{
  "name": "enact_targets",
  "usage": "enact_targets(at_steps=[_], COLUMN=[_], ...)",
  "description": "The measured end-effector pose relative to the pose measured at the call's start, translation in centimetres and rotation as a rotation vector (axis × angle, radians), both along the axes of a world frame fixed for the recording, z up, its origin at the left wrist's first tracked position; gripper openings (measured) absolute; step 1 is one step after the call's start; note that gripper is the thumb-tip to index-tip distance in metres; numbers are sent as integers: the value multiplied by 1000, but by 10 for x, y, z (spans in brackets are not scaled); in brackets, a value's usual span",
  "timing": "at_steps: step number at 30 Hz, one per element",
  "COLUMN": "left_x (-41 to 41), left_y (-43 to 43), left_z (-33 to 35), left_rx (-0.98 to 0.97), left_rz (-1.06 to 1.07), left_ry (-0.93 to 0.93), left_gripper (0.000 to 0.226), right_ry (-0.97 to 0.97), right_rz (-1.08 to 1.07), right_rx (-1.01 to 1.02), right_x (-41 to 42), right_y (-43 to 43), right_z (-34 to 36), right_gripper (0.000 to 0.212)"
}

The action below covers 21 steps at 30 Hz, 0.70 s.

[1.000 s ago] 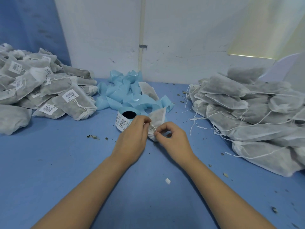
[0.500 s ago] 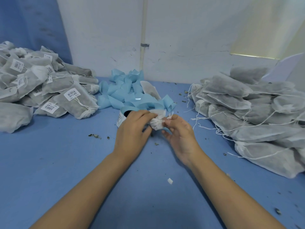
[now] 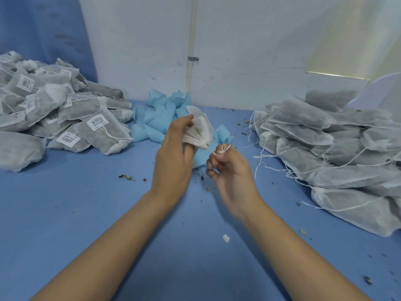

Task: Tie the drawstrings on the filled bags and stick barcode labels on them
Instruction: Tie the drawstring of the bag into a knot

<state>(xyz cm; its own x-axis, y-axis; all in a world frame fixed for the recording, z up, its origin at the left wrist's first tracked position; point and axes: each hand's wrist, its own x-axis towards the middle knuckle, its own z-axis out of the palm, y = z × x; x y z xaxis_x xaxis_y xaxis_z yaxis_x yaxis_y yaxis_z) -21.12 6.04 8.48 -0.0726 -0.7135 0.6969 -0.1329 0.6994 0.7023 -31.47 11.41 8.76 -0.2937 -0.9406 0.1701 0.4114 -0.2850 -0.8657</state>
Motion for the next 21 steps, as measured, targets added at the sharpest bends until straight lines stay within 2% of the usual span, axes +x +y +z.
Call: enact_targets(at_steps=[3, 5, 10, 14, 18, 21], left_x=[-4, -7, -10, -11, -15, -21], left_y=[3, 4, 5, 3, 8, 13], left_z=[7, 12, 23, 19, 9, 3], left_rx=[9, 57, 296, 516, 388, 453], left_rz=[-14, -51, -220, -417, -244, -303], left_ry=[95, 159, 310, 431, 243, 281], left_gripper=[41, 45, 53, 49, 39, 27], right_ry=[-77, -81, -49, -86, -3, 125], right_rz=[-42, -86, -216, -210, -364, -434], right_rx=[61, 81, 122, 117, 105, 97], right_x=[3, 6, 7, 10, 10, 12], right_y=[-1, -1, -2, -2, -1, 2], right_z=[1, 1, 2, 1, -1, -1], right_gripper=[20, 20, 22, 10, 11, 15])
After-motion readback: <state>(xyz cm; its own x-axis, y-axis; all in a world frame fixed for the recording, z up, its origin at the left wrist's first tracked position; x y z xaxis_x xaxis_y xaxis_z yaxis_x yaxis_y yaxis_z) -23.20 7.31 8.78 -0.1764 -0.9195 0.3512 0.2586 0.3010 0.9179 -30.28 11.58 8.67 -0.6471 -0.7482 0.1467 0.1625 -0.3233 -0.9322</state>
